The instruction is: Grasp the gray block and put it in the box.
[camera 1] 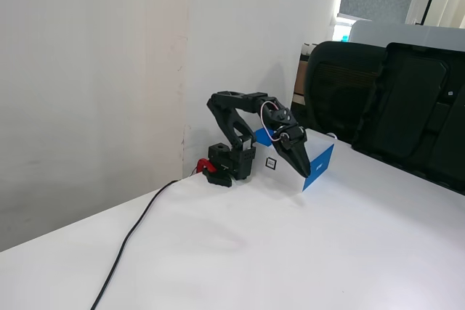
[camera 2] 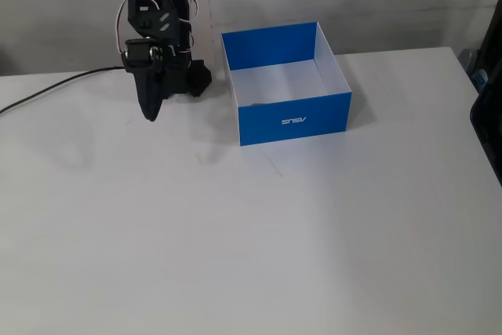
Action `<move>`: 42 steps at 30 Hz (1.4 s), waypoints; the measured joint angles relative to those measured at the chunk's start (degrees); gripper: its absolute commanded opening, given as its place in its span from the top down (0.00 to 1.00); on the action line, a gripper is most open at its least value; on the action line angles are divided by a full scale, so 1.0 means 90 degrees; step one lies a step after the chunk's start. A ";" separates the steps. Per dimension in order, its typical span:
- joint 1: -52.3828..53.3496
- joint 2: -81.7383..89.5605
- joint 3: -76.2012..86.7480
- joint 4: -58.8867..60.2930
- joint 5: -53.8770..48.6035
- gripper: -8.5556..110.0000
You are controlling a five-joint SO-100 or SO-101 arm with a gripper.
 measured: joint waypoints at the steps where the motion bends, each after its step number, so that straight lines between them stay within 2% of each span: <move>1: 0.0000 0.0137 0.0137 -0.0049 -0.0029 0.93; 23: 0.0645 0.2725 0.2002 -0.0195 -0.0293 0.93; 42: 0.0977 0.4121 0.3018 -0.0010 -0.0518 0.93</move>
